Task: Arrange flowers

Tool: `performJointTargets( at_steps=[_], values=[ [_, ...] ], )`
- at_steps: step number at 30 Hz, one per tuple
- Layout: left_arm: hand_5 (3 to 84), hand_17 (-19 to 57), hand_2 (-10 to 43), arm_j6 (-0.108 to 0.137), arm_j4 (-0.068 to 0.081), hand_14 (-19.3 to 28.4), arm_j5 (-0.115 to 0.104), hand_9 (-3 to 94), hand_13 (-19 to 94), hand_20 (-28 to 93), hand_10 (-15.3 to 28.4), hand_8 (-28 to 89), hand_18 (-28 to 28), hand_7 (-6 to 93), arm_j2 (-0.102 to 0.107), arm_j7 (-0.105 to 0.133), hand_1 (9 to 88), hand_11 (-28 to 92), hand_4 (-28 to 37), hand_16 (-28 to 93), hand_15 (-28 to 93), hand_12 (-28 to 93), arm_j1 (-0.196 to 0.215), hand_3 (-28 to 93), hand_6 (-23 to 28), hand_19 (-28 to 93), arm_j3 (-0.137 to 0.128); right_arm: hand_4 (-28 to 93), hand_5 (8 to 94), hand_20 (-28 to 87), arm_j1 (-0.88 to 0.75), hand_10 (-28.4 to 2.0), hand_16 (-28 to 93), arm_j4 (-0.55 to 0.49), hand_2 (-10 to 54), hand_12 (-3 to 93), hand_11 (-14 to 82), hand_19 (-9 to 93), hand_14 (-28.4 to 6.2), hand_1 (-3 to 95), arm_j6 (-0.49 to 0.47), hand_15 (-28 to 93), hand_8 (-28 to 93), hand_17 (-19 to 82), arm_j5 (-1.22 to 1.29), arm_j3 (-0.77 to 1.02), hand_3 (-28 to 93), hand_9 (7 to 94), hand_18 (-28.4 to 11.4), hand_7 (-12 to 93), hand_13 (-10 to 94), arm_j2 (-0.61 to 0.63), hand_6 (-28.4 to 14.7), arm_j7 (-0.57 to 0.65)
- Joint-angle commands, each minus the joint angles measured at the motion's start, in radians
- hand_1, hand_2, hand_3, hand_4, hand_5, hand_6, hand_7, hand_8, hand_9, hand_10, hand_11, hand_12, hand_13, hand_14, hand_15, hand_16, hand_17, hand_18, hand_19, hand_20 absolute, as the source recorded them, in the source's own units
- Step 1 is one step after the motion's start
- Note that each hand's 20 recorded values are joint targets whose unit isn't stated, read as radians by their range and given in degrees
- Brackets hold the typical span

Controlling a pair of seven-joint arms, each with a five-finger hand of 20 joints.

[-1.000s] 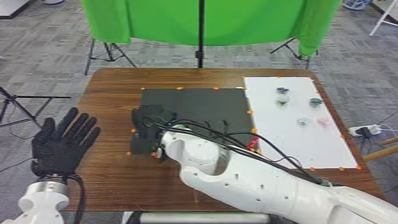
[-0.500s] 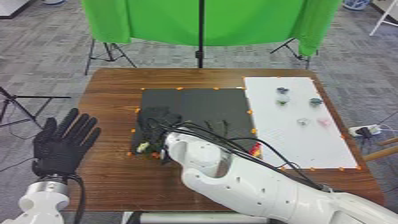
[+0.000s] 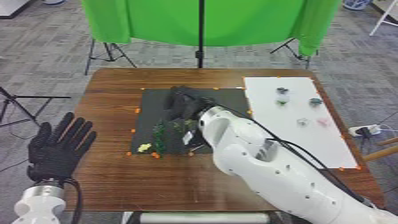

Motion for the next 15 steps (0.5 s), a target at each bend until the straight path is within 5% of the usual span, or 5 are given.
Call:
performJointTargets(
  at_steps=[1, 9, 15],
  values=[
    [44.9, -4.7, 12.9, 0.009, -0.006, 15.0, -0.006, 38.0, 28, 14, 15.8, -7, 12.8, 11.4, -0.005, -0.002, 28.8, 17, -28.3, -4, 29, 13, 0.031, 71, 9.9, 25, -0.019, -28, 64.9, 42, -0.066, -13.9, 25, -0.091, -9.5, 18.1, 20.7, 78, -13.5, 52.5, -0.082, 63, -3, 24, 0.200, 0.105, 71, 65.0, -22.4, 24, 57, 0.140, -3.0, -0.121],
    [44.9, -4.6, 13.4, 0.008, 0.005, 15.0, -0.006, 38.1, 28, 14, 15.9, -7, 12.7, 11.4, 0.002, -0.007, 28.3, 17, -28.3, -4, 29, 13, 0.004, 71, 10.0, 25, -0.004, -26, 59.9, 44, -0.053, -13.0, 26, -0.108, -6.9, 15.8, 15.9, 78, -14.0, 50.2, -0.299, 62, -12, 24, 0.372, 0.059, 76, 62.0, -22.5, 15, 58, 0.029, -3.0, -0.076],
    [44.9, -4.7, 13.6, 0.010, 0.016, 15.0, -0.004, 38.0, 28, 14, 16.0, -7, 12.7, 11.5, 0.010, -0.016, 28.2, 17, -28.3, -4, 29, 13, -0.018, 71, 10.0, 25, 0.017, -26, 55.7, 44, -0.022, -12.5, 23, -0.037, -4.8, 13.7, 12.3, 78, -14.0, 49.0, -0.324, 60, -12, 24, 0.489, 0.003, 77, 57.2, -22.9, 13, 59, -0.051, -4.0, -0.009]
  ],
)
